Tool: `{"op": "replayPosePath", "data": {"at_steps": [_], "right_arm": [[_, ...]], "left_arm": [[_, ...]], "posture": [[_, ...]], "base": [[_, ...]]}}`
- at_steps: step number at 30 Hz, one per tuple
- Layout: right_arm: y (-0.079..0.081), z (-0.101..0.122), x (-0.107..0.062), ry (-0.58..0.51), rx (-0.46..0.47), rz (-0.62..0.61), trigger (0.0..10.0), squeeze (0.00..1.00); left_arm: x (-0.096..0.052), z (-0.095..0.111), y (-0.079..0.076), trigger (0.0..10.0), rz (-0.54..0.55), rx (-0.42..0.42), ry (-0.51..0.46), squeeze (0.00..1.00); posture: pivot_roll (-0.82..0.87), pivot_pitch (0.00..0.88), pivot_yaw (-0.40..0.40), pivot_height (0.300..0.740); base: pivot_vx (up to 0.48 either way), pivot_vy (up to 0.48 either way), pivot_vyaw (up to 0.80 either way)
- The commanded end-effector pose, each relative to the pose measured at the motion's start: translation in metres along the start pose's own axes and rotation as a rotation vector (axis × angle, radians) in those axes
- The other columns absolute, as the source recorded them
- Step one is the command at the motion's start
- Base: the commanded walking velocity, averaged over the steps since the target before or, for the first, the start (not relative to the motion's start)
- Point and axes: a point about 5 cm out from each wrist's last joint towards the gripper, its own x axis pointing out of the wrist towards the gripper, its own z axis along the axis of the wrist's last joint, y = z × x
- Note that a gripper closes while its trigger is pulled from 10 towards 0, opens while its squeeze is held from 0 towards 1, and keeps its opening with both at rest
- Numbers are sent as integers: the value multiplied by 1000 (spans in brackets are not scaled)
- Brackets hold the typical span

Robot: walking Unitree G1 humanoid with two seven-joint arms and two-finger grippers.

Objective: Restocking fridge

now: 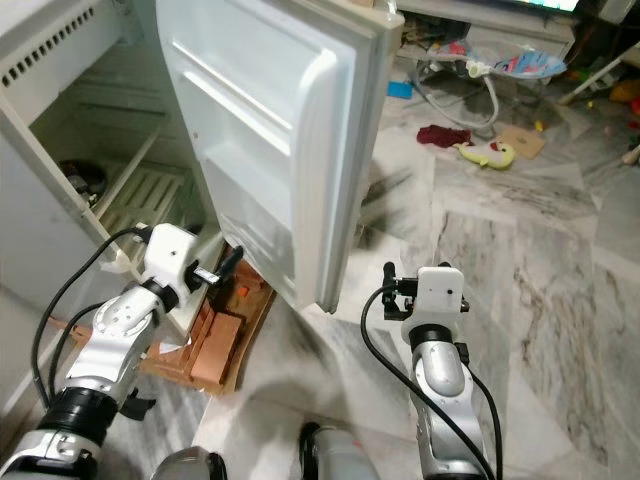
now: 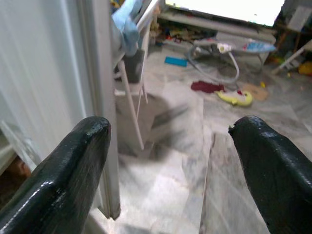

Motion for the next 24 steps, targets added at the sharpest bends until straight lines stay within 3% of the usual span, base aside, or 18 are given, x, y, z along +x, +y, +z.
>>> {"op": "replayPosePath", "data": {"at_steps": [1, 6, 11, 24], "right_arm": [[-6, -1, 1, 3, -6, -11, 10000, 0], [-6, -1, 2, 1, -7, -7, 10000, 0], [-5, -1, 4, 4, -10, -4, 10000, 0], [-4, -1, 6, -4, -4, -9, 10000, 0]], "left_arm": [[1, 7, -3, 10000, 3, 2, -41, 0], [-11, 0, 2, 10000, 58, -7, -34, 0], [-11, 1, 0, 10000, 54, -5, -42, 0], [7, 15, -7, 10000, 18, 28, -75, 0]], "posture": [[-33, 85, -43, 740], [-27, 87, -47, 740], [-23, 85, -49, 740], [-32, 83, -41, 740]], "base": [[315, -356, 0], [349, -325, 0], [388, -278, 0], [432, 0, -700]]}}
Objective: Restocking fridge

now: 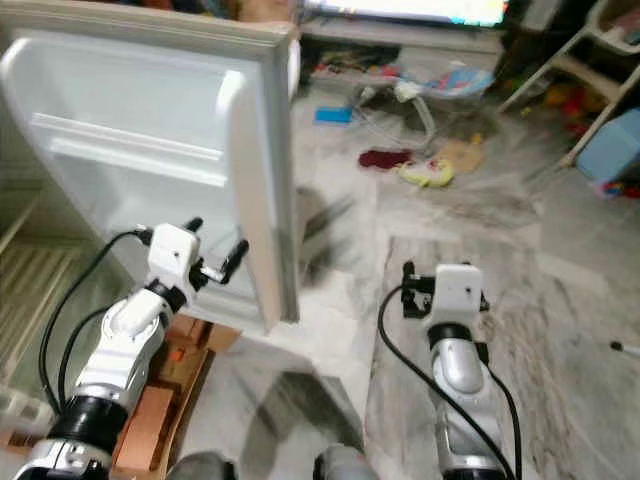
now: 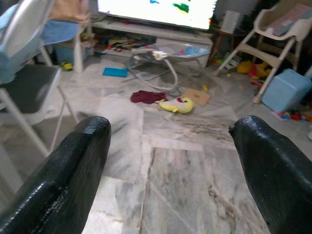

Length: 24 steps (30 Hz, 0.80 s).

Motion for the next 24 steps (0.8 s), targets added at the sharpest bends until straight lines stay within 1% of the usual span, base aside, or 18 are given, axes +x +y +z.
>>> {"op": "replayPosePath", "data": {"at_steps": [1, 8, 12, 15, 17, 18, 19, 21, 24], "right_arm": [[8, 1, 0, -5, 16, 25, 10000, 0], [8, 1, 0, -7, 13, 31, 10000, 0], [8, 1, 0, -8, 11, 29, 10000, 0], [7, 0, 0, -8, 12, 24, 10000, 0], [7, 1, 0, -8, 10, 23, 10000, 0], [7, 1, 0, -8, 10, 23, 10000, 0], [6, 1, 1, -8, 10, 23, 10000, 0], [6, 1, 2, -8, 8, 25, 10000, 0], [7, 1, 4, -10, 4, 33, 10000, 0]], "left_arm": [[-3, -4, 4, 10000, 17, 11, 21, 0], [2, -3, 1, 10000, 19, 25, 12, 0], [0, -2, 3, 10000, 27, 25, 4, 0], [-11, -7, 9, 10000, 62, 9, 17, 0], [-23, -13, 18, 10000, 101, 16, 49, 0], [-23, -13, 18, 10000, 101, 16, 49, 0], [-28, -15, 21, 10000, 117, 25, 60, 0], [-35, -17, 25, 10000, 141, 31, 72, 0], [-41, -18, 30, 10000, 178, 46, 83, 0]], "posture": [[-32, 83, -41, 740], [-31, 84, -44, 740], [-36, 82, -44, 740], [-35, 84, -41, 740], [-29, 89, -40, 740], [-29, 89, -40, 740], [-22, 91, -41, 740], [-12, 97, -43, 740], [2, 109, -45, 740]], "base": [[450, 0, 0], [458, 0, 0], [458, 0, 0], [0, 0, 0], [0, 0, 0], [0, 0, 0], [0, 0, 0], [0, 0, 0], [0, 0, 0]]}}
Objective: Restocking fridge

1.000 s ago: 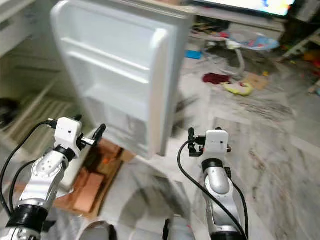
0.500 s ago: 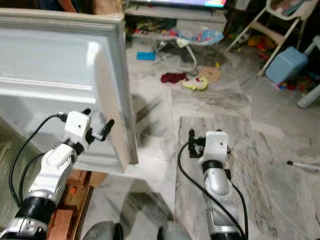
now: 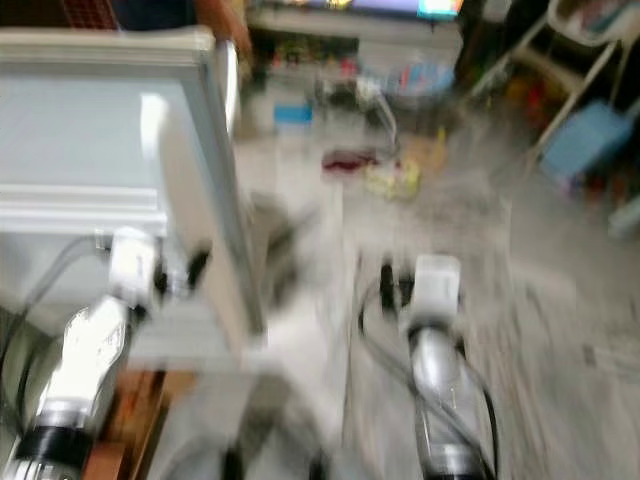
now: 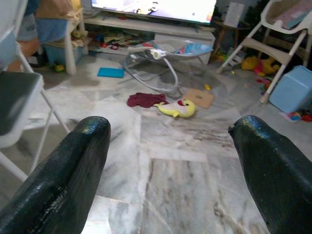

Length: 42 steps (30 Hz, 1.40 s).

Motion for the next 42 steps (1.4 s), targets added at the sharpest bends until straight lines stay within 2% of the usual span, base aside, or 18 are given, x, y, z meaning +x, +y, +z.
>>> {"op": "replayPosePath", "data": {"at_steps": [1, 9, 11, 13, 17, 18, 19, 20, 22, 24, 27, 31, 32, 36, 37, 41, 42], "right_arm": [[-6, -2, 1, 10, -8, -6, 10000, 0], [-4, 1, 3, -1, -16, 3, 10000, 0], [-4, 0, 3, 4, -11, 5, 10000, 0], [-4, 0, 4, 5, -12, 9, 10000, 0], [-4, 0, 4, 8, -11, 11, 10000, 0], [-3, -1, 4, 8, -12, 12, 10000, 0], [-3, -1, 4, 8, -12, 12, 10000, 0], [-3, 0, 5, 7, -13, 11, 10000, 0], [-4, -1, 5, 7, -12, 7, 10000, 0], [-4, -1, 4, 4, -14, 2, 10000, 0], [-5, 0, 3, 0, -15, -8, 10000, 0], [-7, 0, 2, -1, -14, -18, 10000, 0], [-7, 0, 2, -1, -12, -20, 10000, 0], [-7, 0, 2, 1, -11, -18, 10000, 0], [-7, -1, 2, 4, -9, -14, 10000, 0], [-6, -1, 3, 6, -9, -10, 10000, 0], [-7, -2, 3, 7, -10, -9, 10000, 0]], "left_arm": [[-10, -6, 10, 10000, 65, 30, 50, 0], [-19, -5, 8, 10000, 71, 48, 81, 0], [-19, -7, 4, 10000, 55, 73, 95, 0], [-15, -7, 0, 10000, 57, 58, 98, 0], [5, 0, -15, 10000, 1, 86, 87, 0], [15, 4, -21, 10000, -34, 105, 74, 0], [15, 4, -21, 10000, -34, 105, 74, 0], [27, 13, -30, 10000, -78, 105, 39, 0], [38, 22, -40, 10000, -110, 100, 12, 0], [48, 29, -49, 10000, -136, 132, -9, 0], [55, 33, -51, 10000, -128, 124, -12, 0], [52, 28, -47, 10000, -115, 123, -2, 0], [44, 16, -37, 10000, -91, 125, 31, 0], [35, 6, -29, 10000, -61, 128, 62, 0], [25, -3, -18, 10000, -16, 121, 96, 0], [10, -13, 0, 10000, 72, 107, 138, 0], [1, -14, 8, 10000, 107, 78, 141, 0]], "posture": [[11, 115, -46, 740], [24, 137, -43, 740], [25, 141, -50, 740], [20, 137, -55, 740], [19, 136, -58, 740], [15, 128, -59, 740], [15, 128, -59, 740], [11, 125, -59, 740], [6, 121, -57, 740], [-6, 116, -51, 740], [-16, 115, -47, 740], [-17, 115, -46, 740], [-12, 118, -46, 740], [-10, 117, -48, 740], [-7, 116, -50, 740], [-5, 115, -52, 740], [-5, 116, -52, 740]], "base": [[0, 0, 0], [0, 0, 0], [0, 0, 0], [296, -242, 0], [144, -122, 0], [0, 0, 0], [0, 0, 0], [0, 0, 0], [0, 0, 0], [0, 0, 0], [0, 0, 0], [0, 0, 0], [0, 0, 0], [0, 0, 0], [0, 0, 0], [0, 0, 0], [0, 0, 0]]}}
